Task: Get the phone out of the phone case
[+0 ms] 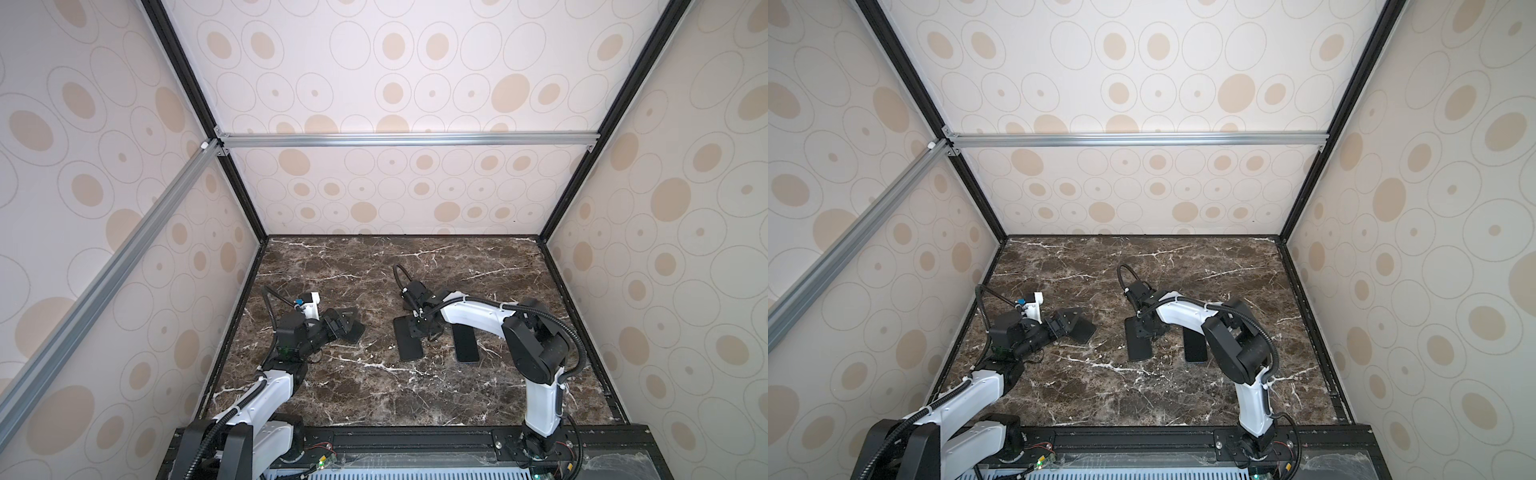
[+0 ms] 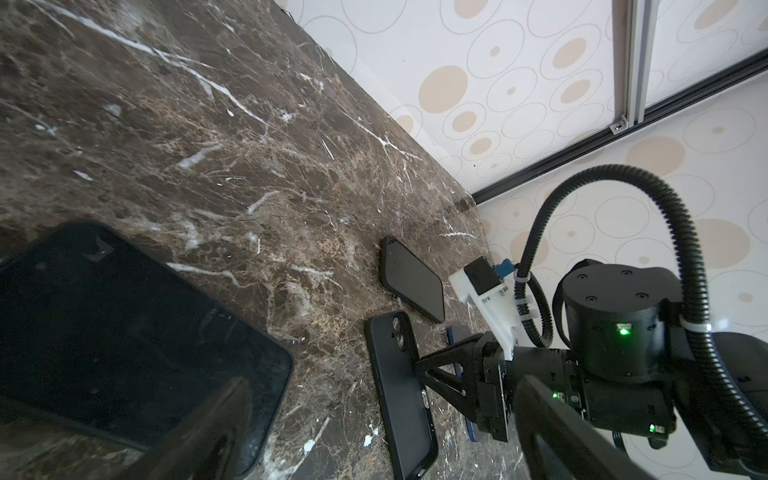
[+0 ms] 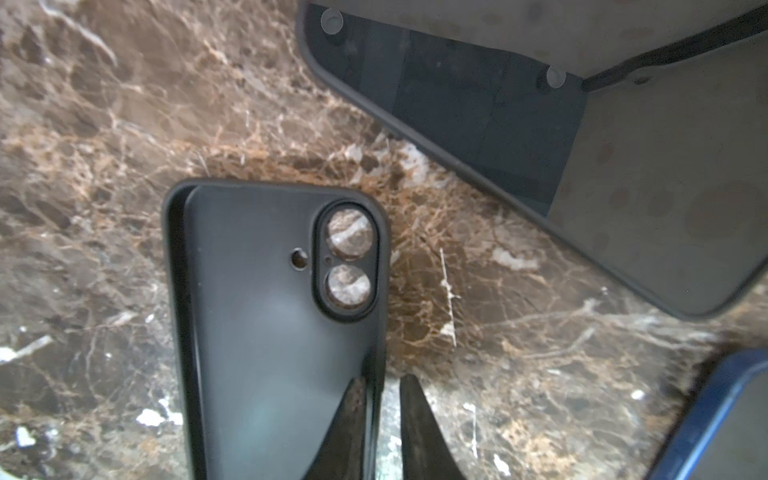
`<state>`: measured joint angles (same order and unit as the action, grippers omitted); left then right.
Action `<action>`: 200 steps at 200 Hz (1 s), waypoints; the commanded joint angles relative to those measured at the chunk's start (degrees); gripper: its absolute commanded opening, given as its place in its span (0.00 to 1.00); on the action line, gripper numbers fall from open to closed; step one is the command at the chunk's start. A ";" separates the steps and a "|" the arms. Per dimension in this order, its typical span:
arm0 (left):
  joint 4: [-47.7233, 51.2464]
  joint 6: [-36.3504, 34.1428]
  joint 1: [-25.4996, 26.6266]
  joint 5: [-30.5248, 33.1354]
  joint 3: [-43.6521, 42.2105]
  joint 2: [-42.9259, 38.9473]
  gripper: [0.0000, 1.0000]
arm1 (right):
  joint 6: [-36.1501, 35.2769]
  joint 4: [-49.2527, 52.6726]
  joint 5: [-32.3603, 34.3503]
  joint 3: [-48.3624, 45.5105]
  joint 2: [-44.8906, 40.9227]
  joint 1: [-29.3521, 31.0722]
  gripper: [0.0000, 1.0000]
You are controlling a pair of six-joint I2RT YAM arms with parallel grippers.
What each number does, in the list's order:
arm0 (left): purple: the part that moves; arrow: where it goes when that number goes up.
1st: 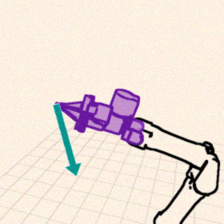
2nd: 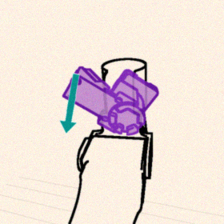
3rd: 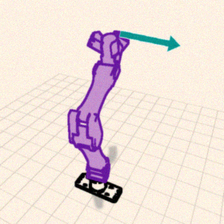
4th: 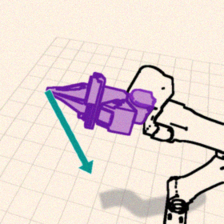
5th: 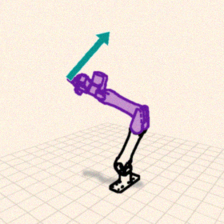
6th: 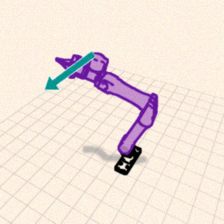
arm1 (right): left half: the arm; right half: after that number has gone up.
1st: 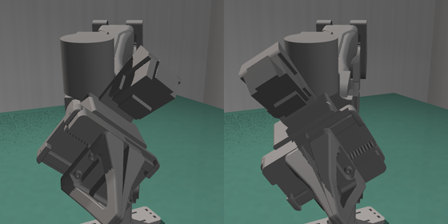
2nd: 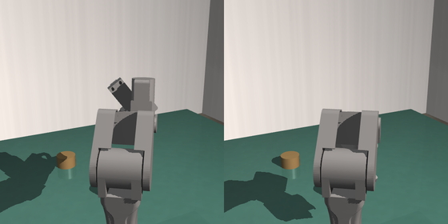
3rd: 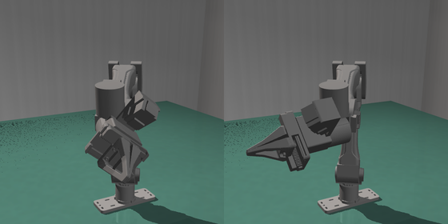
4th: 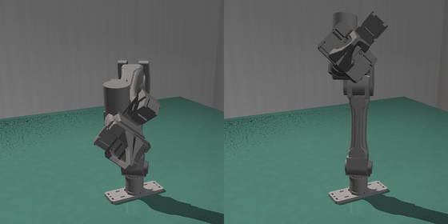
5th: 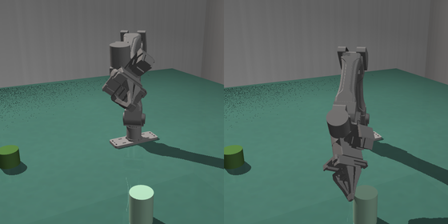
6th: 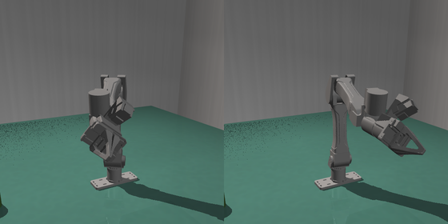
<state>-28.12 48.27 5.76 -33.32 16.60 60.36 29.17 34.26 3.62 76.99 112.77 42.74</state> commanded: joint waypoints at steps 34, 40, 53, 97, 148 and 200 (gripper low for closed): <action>4.03 -2.11 -1.08 0.19 1.97 0.05 0.99 | 0.40 2.35 -0.26 1.75 2.29 0.23 0.16; 4.36 -2.34 -1.06 0.25 2.19 0.27 0.99 | 0.36 2.39 -0.35 1.85 2.45 0.11 0.16; 4.89 -2.83 -1.09 0.19 2.59 0.77 0.99 | 0.45 2.53 -0.54 1.85 2.59 0.19 0.14; 8.82 -5.70 -1.05 2.38 4.15 0.53 0.99 | 0.58 2.66 -0.76 1.76 2.89 0.19 0.06; 17.75 -10.36 0.20 8.67 6.88 -1.62 0.99 | 1.31 1.71 -2.01 0.88 -0.25 0.22 0.00; 19.02 -10.87 13.05 18.73 12.37 4.13 0.99 | 0.96 2.42 -1.01 -2.34 -11.10 -2.25 0.00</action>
<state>-10.48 39.38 12.67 -21.26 24.45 61.36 29.74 34.96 1.85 76.14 108.12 42.39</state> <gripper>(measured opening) 0.989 0.041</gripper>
